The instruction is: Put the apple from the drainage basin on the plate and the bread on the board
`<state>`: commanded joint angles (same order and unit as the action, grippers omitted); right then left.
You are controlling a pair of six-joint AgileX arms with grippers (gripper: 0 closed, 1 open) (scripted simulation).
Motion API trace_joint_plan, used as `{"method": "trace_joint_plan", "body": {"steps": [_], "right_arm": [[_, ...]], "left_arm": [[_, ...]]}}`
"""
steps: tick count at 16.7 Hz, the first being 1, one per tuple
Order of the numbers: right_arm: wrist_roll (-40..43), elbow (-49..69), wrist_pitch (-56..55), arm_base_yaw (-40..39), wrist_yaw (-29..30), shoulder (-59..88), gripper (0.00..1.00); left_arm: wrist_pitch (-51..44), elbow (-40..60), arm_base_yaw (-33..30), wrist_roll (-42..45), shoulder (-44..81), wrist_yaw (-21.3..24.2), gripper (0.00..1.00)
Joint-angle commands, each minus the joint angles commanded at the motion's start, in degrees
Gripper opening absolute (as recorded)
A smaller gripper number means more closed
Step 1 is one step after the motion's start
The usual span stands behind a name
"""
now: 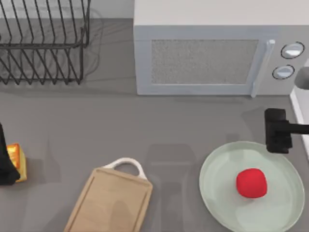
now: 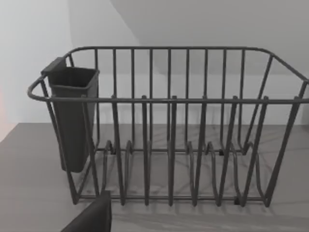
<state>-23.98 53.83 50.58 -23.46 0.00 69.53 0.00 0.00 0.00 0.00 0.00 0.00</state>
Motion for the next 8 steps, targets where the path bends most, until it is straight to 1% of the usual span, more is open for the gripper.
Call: {"method": "trace_joint_plan", "body": {"steps": [8], "right_arm": [[14.34, -32.66, -30.40, 14.03, 0.00, -45.31, 1.00]], "left_arm": [[0.00, 0.00, 0.00, 0.00, 0.00, 0.00, 1.00]]}}
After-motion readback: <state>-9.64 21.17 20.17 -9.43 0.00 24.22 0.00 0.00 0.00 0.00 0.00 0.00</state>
